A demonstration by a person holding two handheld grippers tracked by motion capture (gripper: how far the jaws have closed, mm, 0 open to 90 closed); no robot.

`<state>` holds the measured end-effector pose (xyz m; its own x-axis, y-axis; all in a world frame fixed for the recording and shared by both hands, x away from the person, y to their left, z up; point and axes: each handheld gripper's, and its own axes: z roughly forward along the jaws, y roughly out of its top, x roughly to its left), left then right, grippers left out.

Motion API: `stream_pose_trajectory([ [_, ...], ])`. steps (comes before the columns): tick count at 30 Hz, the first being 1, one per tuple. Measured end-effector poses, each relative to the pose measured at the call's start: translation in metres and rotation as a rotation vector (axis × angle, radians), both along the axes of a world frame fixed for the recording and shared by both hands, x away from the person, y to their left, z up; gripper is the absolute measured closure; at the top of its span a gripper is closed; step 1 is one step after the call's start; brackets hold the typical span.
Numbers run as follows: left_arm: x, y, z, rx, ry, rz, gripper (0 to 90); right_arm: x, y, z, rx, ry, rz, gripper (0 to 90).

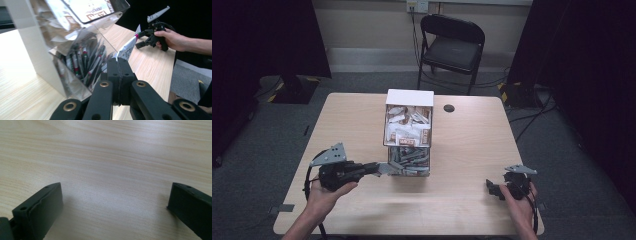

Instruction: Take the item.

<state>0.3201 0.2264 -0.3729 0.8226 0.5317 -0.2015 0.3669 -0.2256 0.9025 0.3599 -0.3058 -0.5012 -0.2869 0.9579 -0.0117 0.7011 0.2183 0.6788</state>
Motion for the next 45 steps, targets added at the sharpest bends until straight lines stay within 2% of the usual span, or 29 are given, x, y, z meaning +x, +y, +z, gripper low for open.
stream_pose_trajectory([
  [11,-0.004,0.027,0.006,-0.003,-0.012,0.054,90.0,0.0,0.0,0.0,0.0,0.0,-0.001,0.0],
  [12,-0.004,0.034,0.006,-0.003,-0.021,0.075,90.0,0.0,0.0,0.0,0.0,0.0,-0.002,0.0],
  [14,-0.004,0.042,0.006,-0.002,-0.015,0.099,90.0,0.0,0.0,0.0,0.0,0.0,-0.002,0.0],
  [17,-0.004,0.047,0.006,0.012,-0.011,0.114,90.0,0.0,0.0,0.0,0.0,0.0,-0.001,0.0],
  [20,-0.002,0.06,0.003,0.018,-0.005,0.153,90.0,0.0,0.0,0.0,0.0,0.0,-0.001,0.0],
  [25,0.001,0.069,0.0,0.021,-0.001,0.195,90.0,0.001,0.0,0.0,-0.002,0.0,-0.002,0.0],
  [26,0.004,0.074,-0.002,0.021,0.001,0.221,90.0,0.001,0.0,0.0,-0.003,0.0,-0.001,0.0],
  [30,0.009,0.079,-0.005,0.025,0.009,0.255,90.0,0.001,0.001,0.0,-0.002,0.0,-0.003,0.0],
  [32,0.012,0.079,-0.006,0.037,0.004,0.266,90.0,0.002,0.001,0.0,0.0,0.0,-0.002,0.0],
  [33,0.013,0.079,-0.007,0.056,-0.002,0.272,90.0,0.002,0.001,0.0,0.0,0.0,-0.002,0.0],
  [36,0.017,0.078,-0.009,0.045,0.014,0.275,90.0,0.002,0.001,0.0,-0.001,-0.001,-0.002,0.0],
  [41,0.022,0.077,-0.01,0.061,0.019,0.282,90.0,0.002,0.001,0.0,0.0,0.0,-0.002,0.0],
  [42,0.025,0.077,-0.011,0.049,0.032,0.294,90.0,0.002,0.001,0.0,0.0,-0.001,-0.002,0.0],
  [45,0.028,0.077,-0.011,0.061,0.028,0.3,90.0,0.002,0.001,0.0,0.0,0.0,-0.002,0.0],
])
